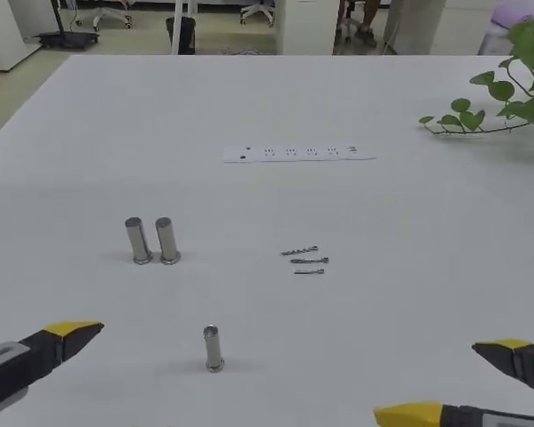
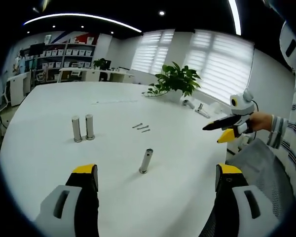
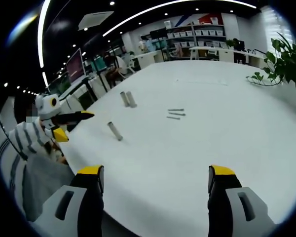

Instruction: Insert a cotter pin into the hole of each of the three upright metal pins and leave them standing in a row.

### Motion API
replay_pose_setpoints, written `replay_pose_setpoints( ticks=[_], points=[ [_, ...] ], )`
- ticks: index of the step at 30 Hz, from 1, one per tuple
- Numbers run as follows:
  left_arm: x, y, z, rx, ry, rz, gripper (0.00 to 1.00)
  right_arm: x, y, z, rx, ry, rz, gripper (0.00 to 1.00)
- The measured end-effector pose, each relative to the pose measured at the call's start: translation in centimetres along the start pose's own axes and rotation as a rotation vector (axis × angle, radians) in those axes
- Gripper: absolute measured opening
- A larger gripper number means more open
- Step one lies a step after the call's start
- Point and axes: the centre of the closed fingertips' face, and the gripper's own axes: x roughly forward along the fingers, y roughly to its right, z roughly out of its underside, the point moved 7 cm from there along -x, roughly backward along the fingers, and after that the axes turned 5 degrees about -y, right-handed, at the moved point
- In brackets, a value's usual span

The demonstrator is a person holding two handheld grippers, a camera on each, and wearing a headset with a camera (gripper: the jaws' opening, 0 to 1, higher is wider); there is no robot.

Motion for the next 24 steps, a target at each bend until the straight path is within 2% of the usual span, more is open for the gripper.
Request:
replay_pose_setpoints(
  ticks=[6, 11, 16, 20, 22, 24],
  points=[
    [-0.3, 0.3, -0.1, 0.029, 0.010, -0.005, 0.99, 0.7, 0.3, -1.2, -0.102, -0.042, 0.009, 0.87],
    [-0.7, 0.2, -0.1, 0.044, 0.007, -0.012, 0.99, 1.4, 0.4, -1.8, -0.190, -0.101, -0.021, 0.85],
    [-1.0, -0.1, -0.1, 0.043, 0.010, -0.018, 0.99, 2.2, 0.6, -2.6, -0.258, -0.138, -0.038, 0.81],
    [-1.2, -0.3, -0.1, 0.042, 0.004, -0.012, 0.99, 2.9, 0.6, -3.5, -0.336, -0.177, -0.071, 0.80],
    [-1.1, -0.4, 0.0, -0.005, 0.012, -0.005, 0.99, 3.3, 0.5, -3.8, -0.380, -0.210, -0.110, 0.80],
    [-1.0, -0.3, 0.0, -0.002, 0.008, -0.001, 0.99, 3.9, 0.5, -4.4, -0.418, -0.220, -0.130, 0.80]
  ],
)
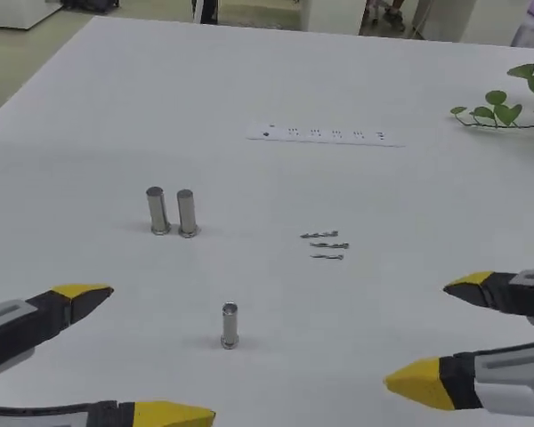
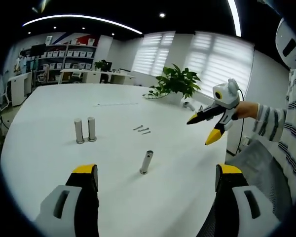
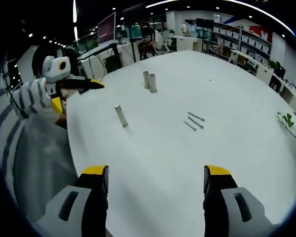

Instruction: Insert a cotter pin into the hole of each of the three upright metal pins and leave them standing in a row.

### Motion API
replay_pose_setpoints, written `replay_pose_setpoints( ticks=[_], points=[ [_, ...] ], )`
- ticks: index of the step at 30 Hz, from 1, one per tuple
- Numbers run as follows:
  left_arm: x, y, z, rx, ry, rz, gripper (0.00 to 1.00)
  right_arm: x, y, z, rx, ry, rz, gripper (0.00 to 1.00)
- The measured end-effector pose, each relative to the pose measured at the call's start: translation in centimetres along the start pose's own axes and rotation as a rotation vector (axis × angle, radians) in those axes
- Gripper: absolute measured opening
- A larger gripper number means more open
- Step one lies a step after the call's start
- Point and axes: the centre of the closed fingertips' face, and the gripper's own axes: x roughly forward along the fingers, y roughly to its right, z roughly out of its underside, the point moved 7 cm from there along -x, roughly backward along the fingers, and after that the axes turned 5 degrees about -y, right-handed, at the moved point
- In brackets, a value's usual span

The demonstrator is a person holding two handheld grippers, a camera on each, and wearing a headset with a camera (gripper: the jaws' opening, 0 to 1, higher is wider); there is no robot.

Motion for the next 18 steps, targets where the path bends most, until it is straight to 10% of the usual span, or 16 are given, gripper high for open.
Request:
replay_pose_setpoints(
  ticks=[18],
  points=[
    [0.2, -0.2, 1.8, -0.011, -0.049, 0.022, 0.99, 2.7, 1.9, -5.7, -0.238, -0.065, -0.147, 0.78]
  ],
)
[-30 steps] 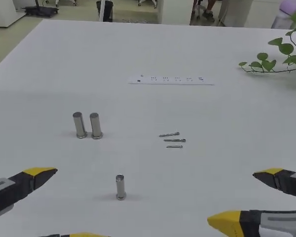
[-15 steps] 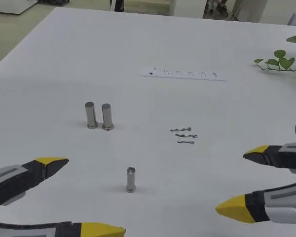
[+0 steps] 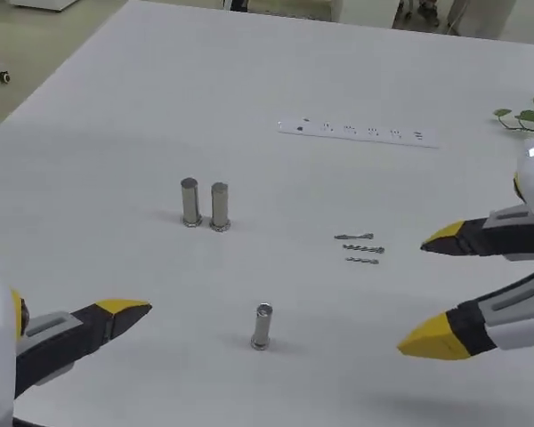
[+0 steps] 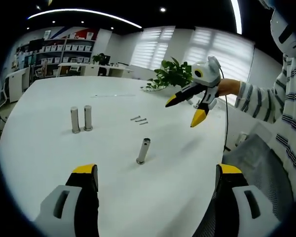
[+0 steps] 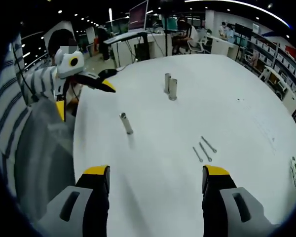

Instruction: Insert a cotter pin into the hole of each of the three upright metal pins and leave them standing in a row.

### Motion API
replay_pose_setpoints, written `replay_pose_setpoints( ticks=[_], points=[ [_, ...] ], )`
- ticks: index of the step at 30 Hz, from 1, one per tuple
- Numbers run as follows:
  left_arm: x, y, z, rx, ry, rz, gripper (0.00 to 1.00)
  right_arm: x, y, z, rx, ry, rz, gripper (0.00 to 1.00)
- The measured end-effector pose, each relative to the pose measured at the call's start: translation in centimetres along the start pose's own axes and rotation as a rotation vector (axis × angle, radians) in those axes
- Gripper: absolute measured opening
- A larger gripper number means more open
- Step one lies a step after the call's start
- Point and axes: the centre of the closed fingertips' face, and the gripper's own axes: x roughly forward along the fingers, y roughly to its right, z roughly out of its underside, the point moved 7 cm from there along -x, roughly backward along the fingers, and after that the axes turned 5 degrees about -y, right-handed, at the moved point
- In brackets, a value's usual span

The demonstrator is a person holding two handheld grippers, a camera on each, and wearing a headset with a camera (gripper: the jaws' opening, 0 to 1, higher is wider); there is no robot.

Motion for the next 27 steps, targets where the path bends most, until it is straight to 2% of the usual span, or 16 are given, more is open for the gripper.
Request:
replay_pose_setpoints(
  ticks=[4, 6, 9, 17, 20, 27],
  points=[
    [0.0, -0.2, -0.2, -0.006, 0.009, 0.005, 0.99, 0.5, 0.5, -0.9, -0.016, -0.002, -0.043, 0.78],
    [0.3, -0.4, -0.2, -0.008, 0.000, 0.008, 0.99, 0.8, 0.8, -1.3, -0.040, -0.006, -0.050, 0.78],
    [0.4, -0.5, -0.1, -0.005, -0.007, 0.006, 0.99, 1.2, 1.7, -1.3, -0.075, -0.040, -0.047, 0.78],
    [0.5, -0.6, 0.1, -0.012, -0.010, 0.011, 0.99, 2.2, 4.2, -1.2, -0.051, -0.023, -0.093, 0.77],
    [0.5, -0.5, 0.0, -0.015, -0.009, 0.015, 0.99, 2.8, 4.7, -1.0, -0.084, -0.030, -0.119, 0.70],
    [0.3, -0.4, -0.5, -0.009, 0.008, 0.016, 0.99, 4.3, 5.9, -0.9, -0.147, -0.079, -0.127, 0.56]
  ],
)
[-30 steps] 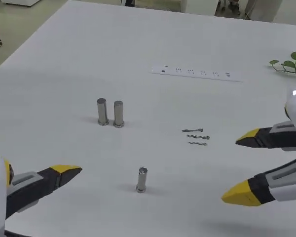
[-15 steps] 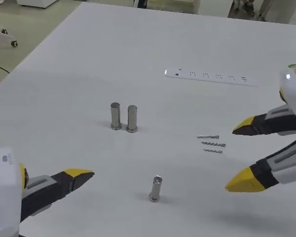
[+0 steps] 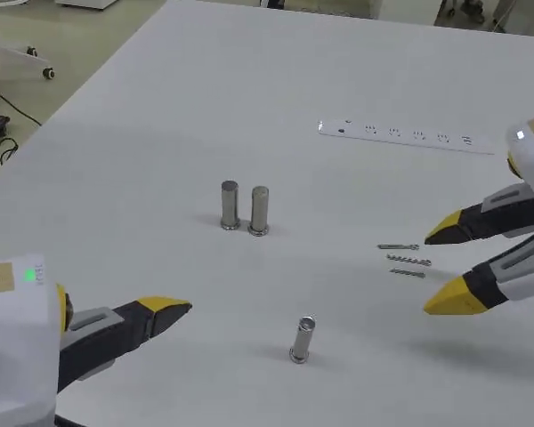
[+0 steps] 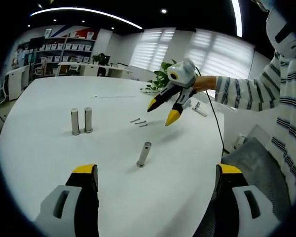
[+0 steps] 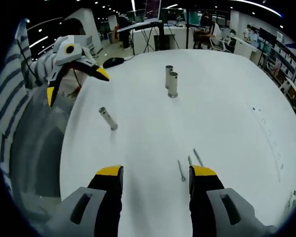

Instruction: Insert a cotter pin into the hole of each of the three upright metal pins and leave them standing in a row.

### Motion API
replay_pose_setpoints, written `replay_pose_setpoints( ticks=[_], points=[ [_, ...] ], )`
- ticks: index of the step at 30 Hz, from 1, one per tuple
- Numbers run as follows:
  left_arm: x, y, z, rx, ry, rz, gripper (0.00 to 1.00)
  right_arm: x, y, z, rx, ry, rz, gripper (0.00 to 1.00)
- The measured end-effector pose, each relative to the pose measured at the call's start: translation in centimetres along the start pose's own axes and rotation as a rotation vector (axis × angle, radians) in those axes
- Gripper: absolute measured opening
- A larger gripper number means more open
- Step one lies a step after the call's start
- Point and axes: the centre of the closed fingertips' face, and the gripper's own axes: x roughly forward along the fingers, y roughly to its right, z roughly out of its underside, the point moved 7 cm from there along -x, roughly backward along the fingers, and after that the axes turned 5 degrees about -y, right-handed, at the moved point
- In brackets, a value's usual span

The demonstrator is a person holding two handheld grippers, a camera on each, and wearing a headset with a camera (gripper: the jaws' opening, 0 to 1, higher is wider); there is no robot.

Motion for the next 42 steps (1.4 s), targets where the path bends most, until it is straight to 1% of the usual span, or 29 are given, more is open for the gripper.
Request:
replay_pose_setpoints(
  ticks=[2, 3, 4, 8, 10, 12, 15, 18, 20, 21, 23, 25, 26, 27, 28, 29, 31, 34, 36, 37, 38, 39, 40, 41, 42],
  points=[
    [0.0, 0.0, -0.1, 0.002, -0.002, -0.001, 0.99, 0.4, 0.4, 0.1, 0.002, -0.009, 0.004, 0.52],
    [0.0, 0.0, -0.1, 0.005, -0.002, -0.001, 0.99, 0.5, 0.6, 0.2, 0.018, -0.022, 0.010, 0.52],
    [0.0, 0.0, -0.1, 0.006, -0.005, -0.001, 0.99, 0.8, 0.8, 0.3, 0.022, -0.035, 0.003, 0.51],
    [-0.1, -0.2, 0.0, 0.018, -0.016, -0.002, 0.97, 1.6, 1.1, 0.4, 0.027, -0.053, -0.007, 0.42],
    [-0.1, -0.2, 0.0, 0.015, -0.015, -0.001, 0.97, 2.0, 1.4, 0.5, 0.032, -0.063, -0.001, 0.41],
    [-0.1, -0.3, 0.1, 0.011, -0.013, -0.009, 0.98, 2.3, 1.6, 0.7, 0.034, -0.085, 0.001, 0.39],
    [-0.2, -0.3, 0.0, 0.014, -0.012, -0.004, 0.95, 2.6, 1.9, 0.9, 0.041, -0.102, 0.006, 0.34],
    [-0.3, -0.3, 0.1, 0.009, -0.014, -0.008, 0.97, 2.8, 2.2, 1.1, 0.049, -0.115, 0.012, 0.31],
    [-0.3, -0.5, 0.1, 0.016, -0.009, -0.028, 0.98, 3.0, 2.4, 1.2, 0.062, -0.125, 0.019, 0.29],
    [-0.3, -0.5, 0.1, 0.013, -0.007, -0.027, 0.98, 3.0, 2.6, 1.3, 0.072, -0.134, 0.022, 0.26],
    [-0.3, -0.6, 0.0, -0.001, -0.001, -0.026, 0.97, 3.2, 2.9, 1.2, 0.085, -0.130, 0.031, 0.22],
    [-0.3, -0.6, 0.0, 0.003, -0.002, -0.029, 0.97, 3.3, 3.1, 1.2, 0.105, -0.128, 0.035, 0.21],
    [-0.3, -0.6, 0.0, 0.003, -0.001, -0.029, 0.97, 3.4, 3.2, 1.2, 0.104, -0.131, 0.036, 0.21],
    [-0.3, -0.6, -0.1, -0.001, 0.003, -0.028, 0.97, 3.4, 3.2, 1.3, 0.095, -0.137, 0.038, 0.21],
    [-0.3, -0.6, -0.2, -0.003, 0.006, -0.029, 0.97, 3.6, 3.2, 1.4, 0.065, -0.147, 0.042, 0.21],
    [-0.4, -0.6, -0.2, -0.004, 0.009, -0.029, 0.97, 3.6, 3.2, 1.5, 0.060, -0.158, 0.044, 0.21],
    [-0.4, -0.5, -0.2, -0.007, 0.010, -0.029, 0.97, 3.6, 3.4, 1.4, 0.050, -0.165, 0.055, 0.17],
    [-0.3, -0.5, -0.1, -0.003, 0.000, -0.028, 0.96, 3.6, 3.3, 1.3, 0.041, -0.180, 0.067, 0.16],
    [-0.2, -0.4, -0.1, -0.003, -0.004, -0.027, 0.96, 3.6, 3.3, 1.3, 0.014, -0.192, 0.083, 0.14],
    [-0.2, -0.4, 0.0, -0.002, -0.005, -0.027, 0.96, 3.6, 3.4, 1.2, -0.009, -0.204, 0.103, 0.13],
    [-0.2, -0.4, 0.0, 0.000, -0.007, -0.026, 0.96, 3.6, 3.4, 1.2, -0.038, -0.213, 0.111, 0.11],
    [-0.2, -0.4, 0.0, 0.001, -0.009, -0.027, 0.96, 3.7, 3.0, 1.1, -0.041, -0.219, 0.097, 0.09],
    [-0.1, -0.4, 0.0, 0.004, -0.009, -0.027, 0.96, 3.8, 3.0, 1.0, -0.050, -0.227, 0.104, 0.07],
    [-0.1, -0.3, 0.0, 0.004, -0.008, -0.026, 0.96, 3.8, 3.0, 1.0, -0.084, -0.248, 0.121, 0.05],
    [-0.1, -0.3, 0.0, 0.004, -0.007, -0.025, 0.96, 3.8, 2.9, 0.9, -0.082, -0.256, 0.126, 0.05]
  ],
)
